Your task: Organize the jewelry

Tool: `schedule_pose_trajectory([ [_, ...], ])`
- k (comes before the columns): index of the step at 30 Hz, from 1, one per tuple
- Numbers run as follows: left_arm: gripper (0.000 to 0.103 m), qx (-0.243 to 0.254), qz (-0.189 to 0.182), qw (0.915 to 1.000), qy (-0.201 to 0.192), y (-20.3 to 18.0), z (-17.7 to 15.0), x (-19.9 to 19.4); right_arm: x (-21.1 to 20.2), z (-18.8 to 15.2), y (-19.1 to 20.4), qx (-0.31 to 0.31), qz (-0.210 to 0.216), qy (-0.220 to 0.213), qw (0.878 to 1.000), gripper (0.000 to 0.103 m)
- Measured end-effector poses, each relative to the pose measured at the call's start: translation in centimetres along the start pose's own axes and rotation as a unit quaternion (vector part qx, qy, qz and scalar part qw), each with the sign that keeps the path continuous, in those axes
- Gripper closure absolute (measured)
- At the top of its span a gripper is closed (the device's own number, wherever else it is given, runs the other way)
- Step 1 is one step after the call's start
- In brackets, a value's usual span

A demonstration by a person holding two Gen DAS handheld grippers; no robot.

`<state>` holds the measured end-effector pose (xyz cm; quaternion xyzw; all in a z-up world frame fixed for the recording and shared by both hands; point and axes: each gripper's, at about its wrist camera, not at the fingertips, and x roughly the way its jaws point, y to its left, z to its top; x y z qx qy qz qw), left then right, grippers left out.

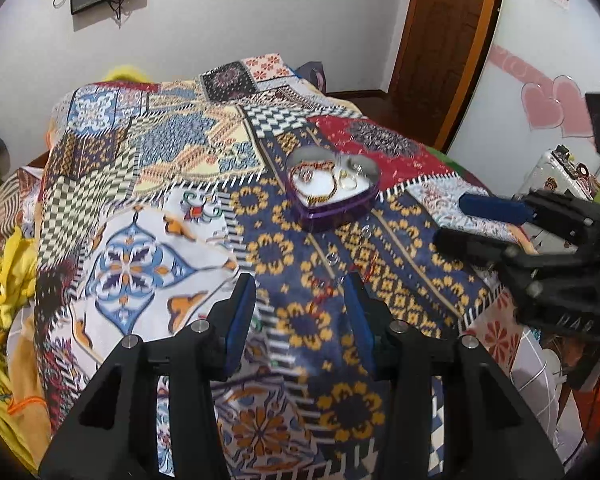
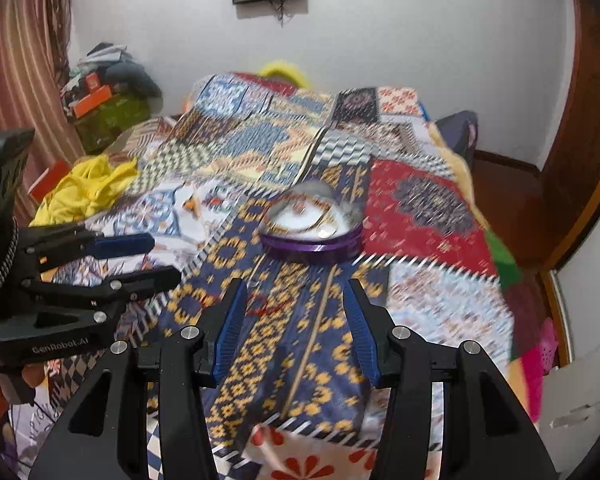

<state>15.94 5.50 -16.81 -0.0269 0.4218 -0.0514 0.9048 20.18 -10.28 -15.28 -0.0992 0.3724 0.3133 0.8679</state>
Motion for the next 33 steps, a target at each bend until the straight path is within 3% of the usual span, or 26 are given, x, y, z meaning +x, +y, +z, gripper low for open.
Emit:
schedule_pose_trajectory([
  [5, 0.058, -0.009, 0.003, 0.9999, 0.012, 0.7, -1.4, 0.3, 3.3, -2.0, 1.9, -0.008, 0.022, 0.045, 0.999, 0.057],
  [13, 0.058, -0.016, 0.01, 0.9998, 0.01, 2.0, -2.2, -0.1, 5.1, -3.0, 4.4, -0.045, 0.05, 0.073, 0.995, 0.057],
  [16, 0.058, -0.022, 0.007, 0.9997, 0.01, 2.3, -2.2, -0.1, 5.4, -3.0, 4.8, -0.058, 0.045, 0.072, 0.995, 0.061],
  [21, 0.058, -0.022, 0.005, 0.9997, 0.011, 2.4, -2.2, 0.2, 5.7, -3.0, 4.3, -0.052, 0.033, 0.067, 0.996, 0.086],
  [33, 0.058, 0.006, -0.015, 0.9993, 0.034, -0.1, -1.5, 2.8, 3.5, -2.6, 1.1, -0.01, 0.028, 0.041, 0.999, 0.086],
])
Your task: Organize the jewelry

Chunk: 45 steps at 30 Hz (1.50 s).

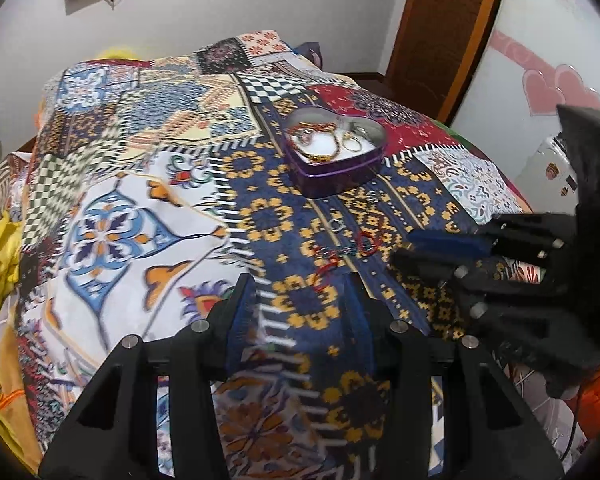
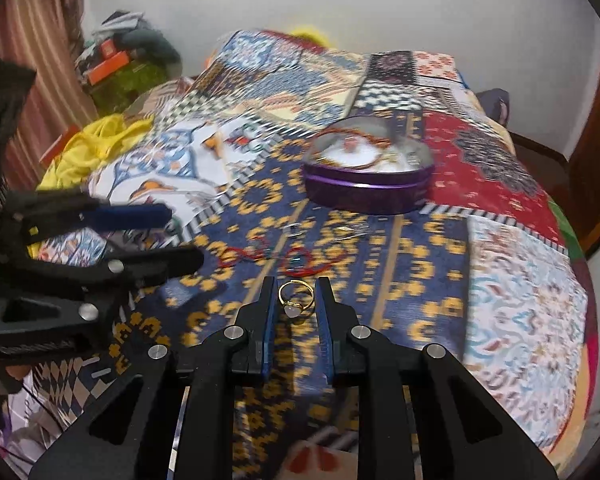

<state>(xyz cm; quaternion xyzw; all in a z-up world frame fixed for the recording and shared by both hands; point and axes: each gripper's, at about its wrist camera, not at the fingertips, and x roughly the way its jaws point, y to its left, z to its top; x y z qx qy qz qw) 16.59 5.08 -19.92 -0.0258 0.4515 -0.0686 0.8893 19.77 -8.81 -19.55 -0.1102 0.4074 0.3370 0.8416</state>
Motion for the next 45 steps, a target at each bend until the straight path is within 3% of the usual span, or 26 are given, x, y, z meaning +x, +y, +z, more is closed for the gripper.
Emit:
schedule_pose_trajectory([
  [5, 0.059, 0.001, -0.009, 0.9998, 0.015, -0.5, 0.4, 1.9, -1.5, 0.2, -2.5, 0.027, -0.015, -0.017, 0.999, 0.086],
  [12, 0.103, -0.016, -0.026, 0.9993, 0.022, -0.1, 0.6, 3.3, -2.4, 0.0, -4.2, 0.048, -0.023, -0.027, 0.998, 0.086],
  [15, 0.103, -0.019, -0.03, 0.9992, 0.02, 0.0, 0.7, 2.8, -2.6, 0.0, -4.2, 0.049, -0.024, -0.029, 0.998, 0.086],
  [18, 0.103, -0.011, -0.007, 0.9999, -0.002, -0.2, 1.2, 1.5, -2.8, 0.1, -4.3, 0.049, -0.023, -0.034, 0.998, 0.086],
  [32, 0.103, 0.012, -0.003, 0.9949, -0.1, -1.1, 5.1, -6.0, -5.1, 2.1, -4.0, 0.049, -0.026, -0.074, 0.996, 0.086],
  [45, 0.103, 0.028, -0.01, 0.9901, -0.137, -1.3, 8.3, -7.5, -6.7, 4.7, -4.1, 0.037, -0.031, -0.113, 0.992, 0.086],
])
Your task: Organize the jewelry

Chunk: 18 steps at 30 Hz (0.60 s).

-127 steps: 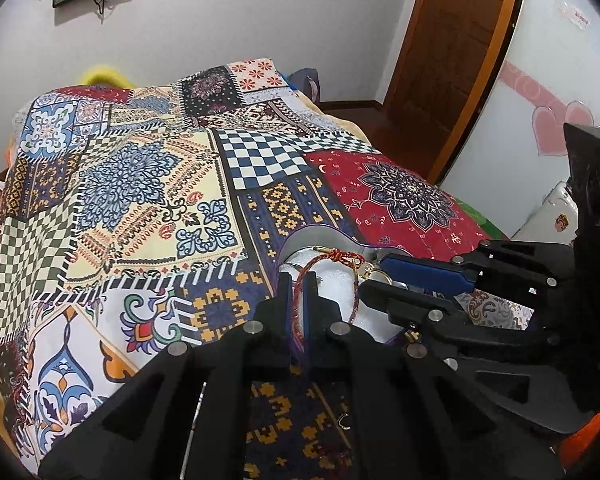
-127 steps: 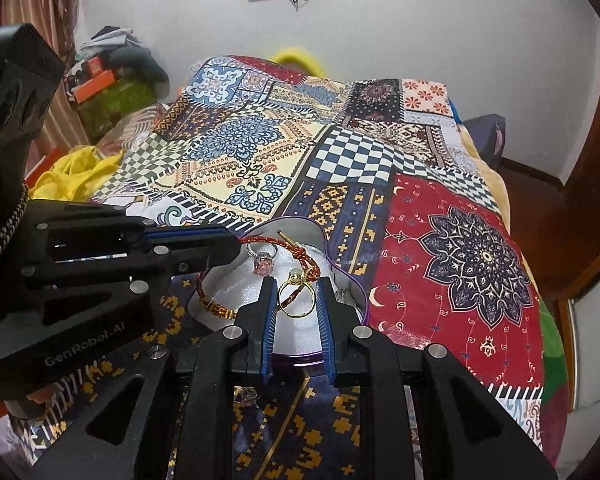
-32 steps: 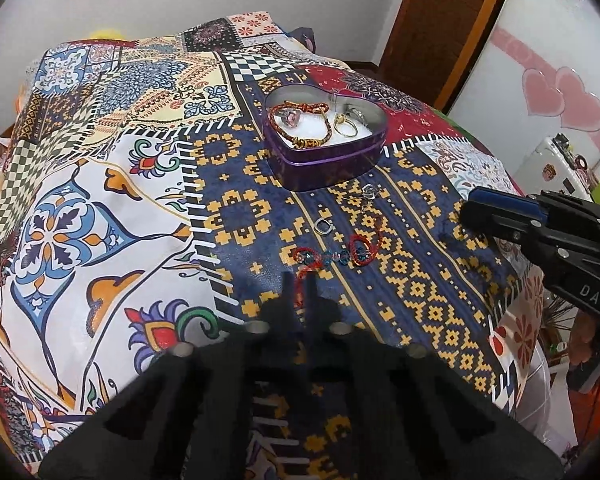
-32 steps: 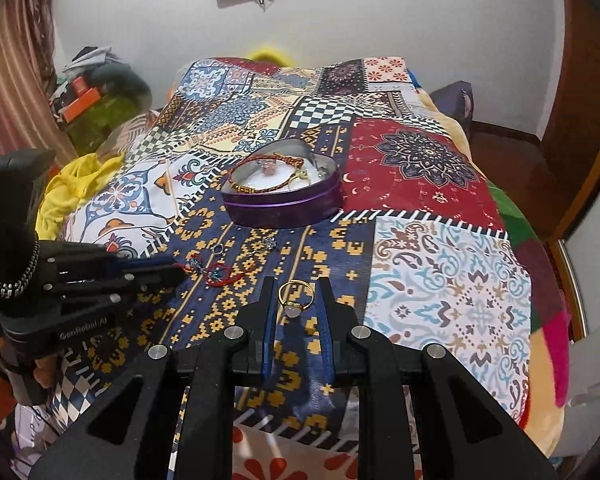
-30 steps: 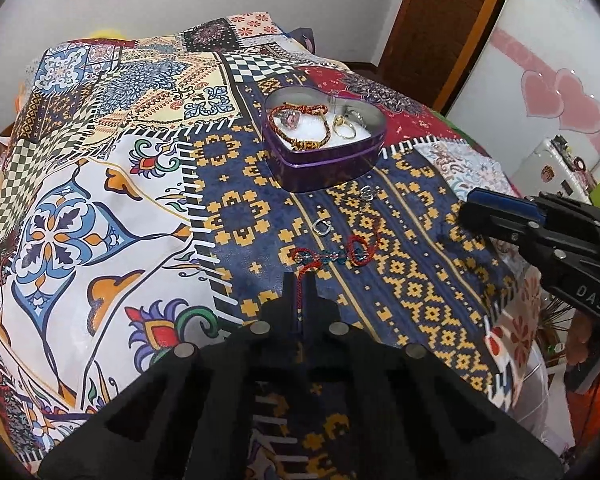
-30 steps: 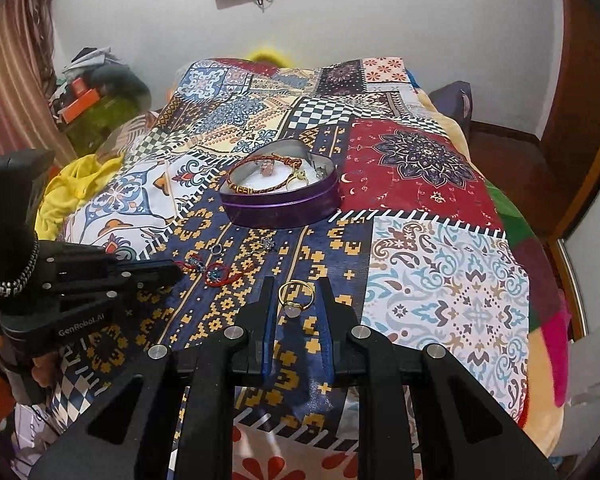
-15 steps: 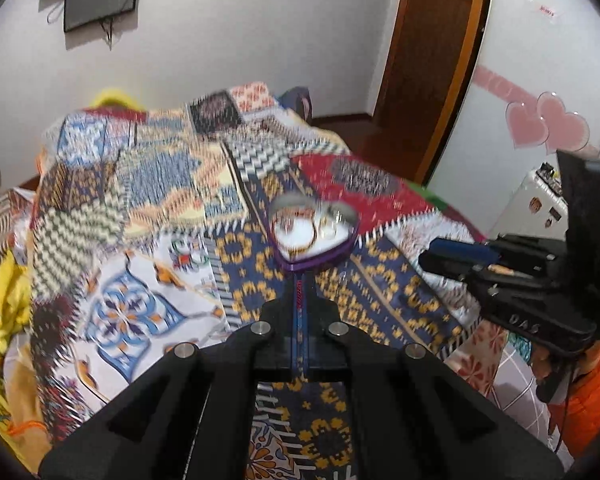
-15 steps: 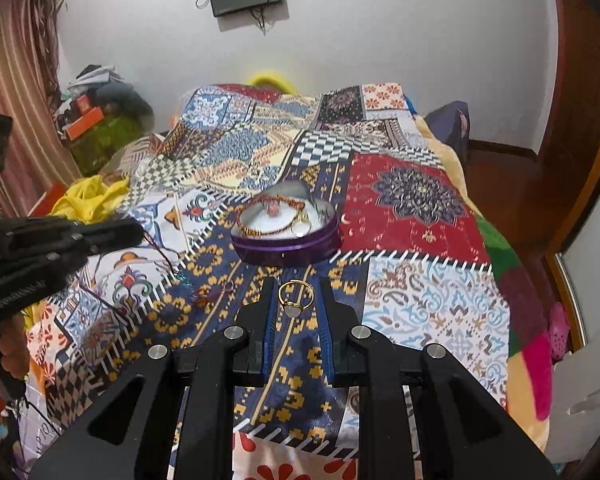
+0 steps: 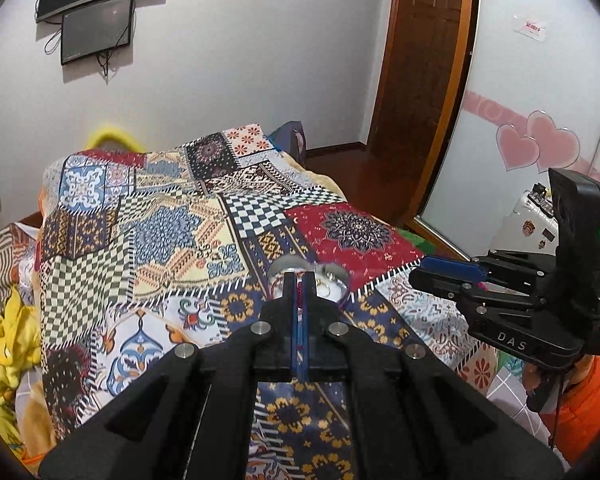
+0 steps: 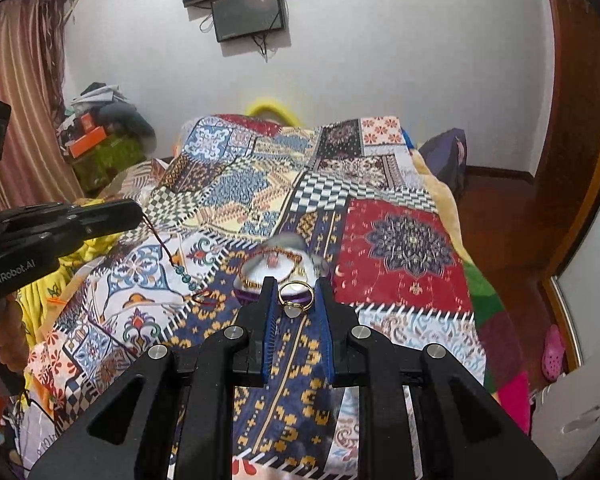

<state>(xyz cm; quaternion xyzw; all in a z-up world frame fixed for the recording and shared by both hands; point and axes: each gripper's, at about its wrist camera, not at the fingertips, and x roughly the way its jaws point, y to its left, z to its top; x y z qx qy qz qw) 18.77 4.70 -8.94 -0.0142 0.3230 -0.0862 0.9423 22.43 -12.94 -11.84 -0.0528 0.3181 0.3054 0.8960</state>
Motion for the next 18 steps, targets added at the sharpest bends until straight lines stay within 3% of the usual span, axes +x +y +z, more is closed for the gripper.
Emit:
schedule_pose_trajectory([
  [18, 0.103, 0.002, -0.008, 0.9999, -0.013, 0.8, 3.3, 4.3, 3.6, 2.3, -0.3, -0.019, 0.011, -0.005, 1.0, 0.086],
])
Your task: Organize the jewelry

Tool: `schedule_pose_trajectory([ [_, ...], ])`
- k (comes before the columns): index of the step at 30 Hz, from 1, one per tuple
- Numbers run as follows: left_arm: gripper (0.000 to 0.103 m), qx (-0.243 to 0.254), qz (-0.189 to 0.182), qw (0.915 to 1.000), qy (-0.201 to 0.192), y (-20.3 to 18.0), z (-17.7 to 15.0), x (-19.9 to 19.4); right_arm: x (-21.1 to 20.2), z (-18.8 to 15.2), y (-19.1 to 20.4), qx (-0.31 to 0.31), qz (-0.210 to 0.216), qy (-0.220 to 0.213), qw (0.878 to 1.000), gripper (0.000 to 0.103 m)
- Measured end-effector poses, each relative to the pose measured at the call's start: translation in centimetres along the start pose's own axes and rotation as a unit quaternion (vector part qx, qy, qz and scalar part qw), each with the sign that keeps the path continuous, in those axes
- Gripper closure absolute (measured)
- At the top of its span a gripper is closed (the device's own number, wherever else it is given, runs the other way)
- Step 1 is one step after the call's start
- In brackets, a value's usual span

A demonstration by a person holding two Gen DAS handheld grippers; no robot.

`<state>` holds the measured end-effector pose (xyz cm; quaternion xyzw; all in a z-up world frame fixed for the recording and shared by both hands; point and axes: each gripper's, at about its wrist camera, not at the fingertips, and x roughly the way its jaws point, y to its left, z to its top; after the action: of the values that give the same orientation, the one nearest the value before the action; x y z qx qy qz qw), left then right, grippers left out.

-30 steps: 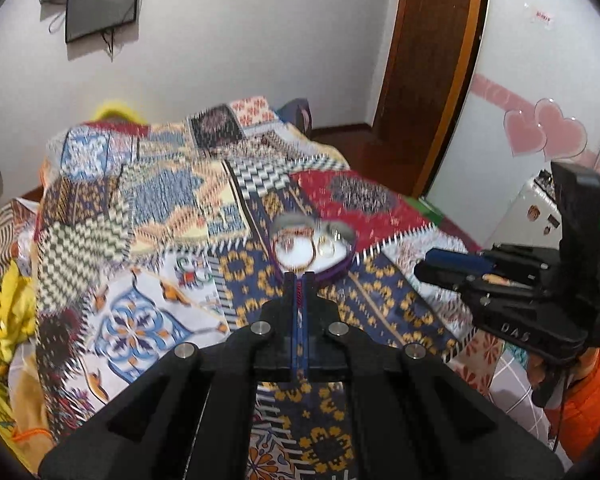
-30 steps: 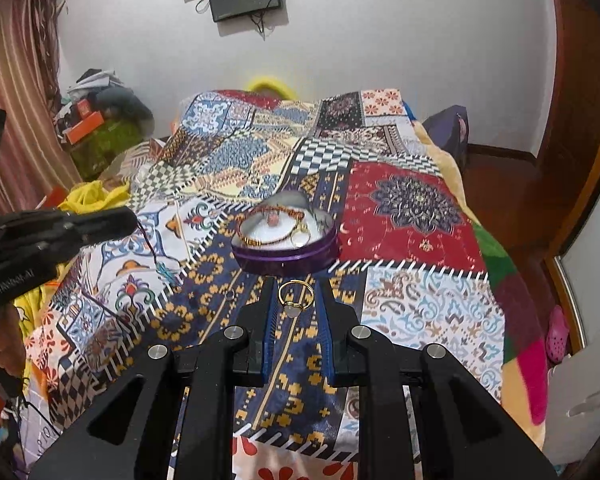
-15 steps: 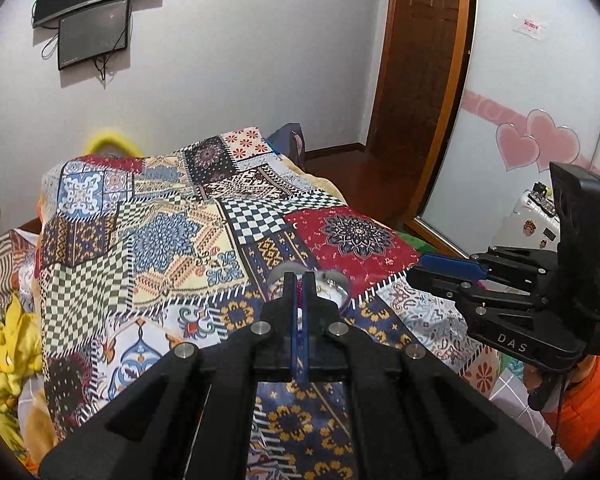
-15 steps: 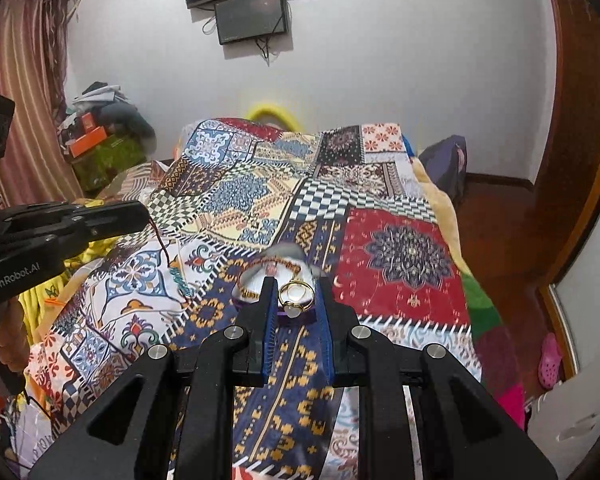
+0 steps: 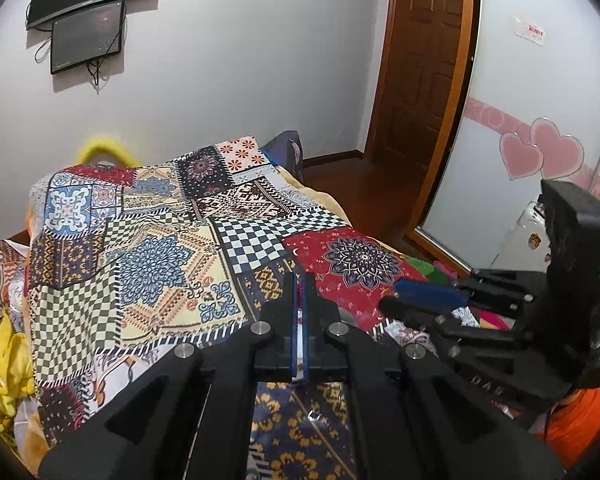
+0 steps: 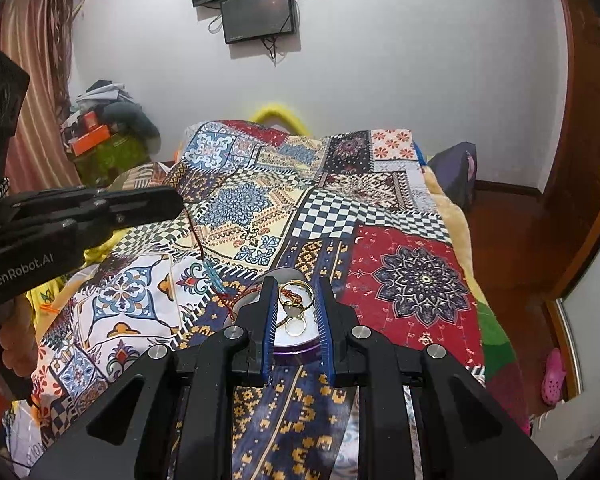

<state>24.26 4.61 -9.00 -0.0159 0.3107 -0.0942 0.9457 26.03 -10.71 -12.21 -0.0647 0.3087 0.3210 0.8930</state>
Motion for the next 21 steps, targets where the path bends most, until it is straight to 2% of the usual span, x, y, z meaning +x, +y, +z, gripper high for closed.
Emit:
schedule_pose_trajectory([
  [6, 0.103, -0.022, -0.001, 0.9996, 0.018, 0.9, -0.4, 2.8, 2.2, -0.2, -0.3, -0.004, 0.005, 0.019, 1.0, 0.086],
  [14, 0.103, -0.038, -0.022, 0.9966, 0.07, 1.6, -2.2, 7.1, 6.0, -1.3, -0.9, 0.003, 0.021, 0.068, 0.997, 0.086],
  [21, 0.103, -0.04, -0.02, 0.9938, 0.102, 1.9, -3.7, 8.4, 7.4, -1.5, -0.8, 0.0, 0.032, 0.089, 0.996, 0.086],
])
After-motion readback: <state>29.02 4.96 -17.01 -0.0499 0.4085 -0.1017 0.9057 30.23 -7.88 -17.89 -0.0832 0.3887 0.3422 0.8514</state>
